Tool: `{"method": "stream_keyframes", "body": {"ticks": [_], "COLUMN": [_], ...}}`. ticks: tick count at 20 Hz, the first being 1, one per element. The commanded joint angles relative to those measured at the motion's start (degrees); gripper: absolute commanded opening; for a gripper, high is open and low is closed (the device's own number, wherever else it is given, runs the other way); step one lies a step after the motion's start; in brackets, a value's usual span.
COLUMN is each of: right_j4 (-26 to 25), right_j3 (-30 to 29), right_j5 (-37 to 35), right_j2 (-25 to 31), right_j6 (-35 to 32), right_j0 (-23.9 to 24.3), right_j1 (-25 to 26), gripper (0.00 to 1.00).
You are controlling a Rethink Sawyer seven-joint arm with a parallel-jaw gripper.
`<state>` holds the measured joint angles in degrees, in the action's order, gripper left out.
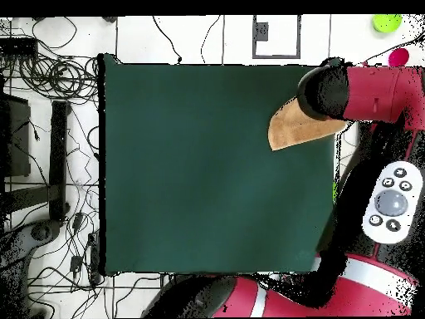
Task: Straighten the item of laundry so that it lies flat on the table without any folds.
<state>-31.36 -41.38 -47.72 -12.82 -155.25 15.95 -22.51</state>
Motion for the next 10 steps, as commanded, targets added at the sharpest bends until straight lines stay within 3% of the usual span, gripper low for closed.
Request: {"method": "stream_keyframes", "body": {"ticks": [1,10], "right_j4": [3.6,8.0], "right_j3": [-2.5,-3.4], "right_j5": [-10.6,-22.0], "right_j2": [5.3,3.4], "right_j6": [10.2,0.8], "right_j0": [-5.2,-8.9], "right_j1": [-0.9,-2.3], "gripper": [0.00,0.00]}}
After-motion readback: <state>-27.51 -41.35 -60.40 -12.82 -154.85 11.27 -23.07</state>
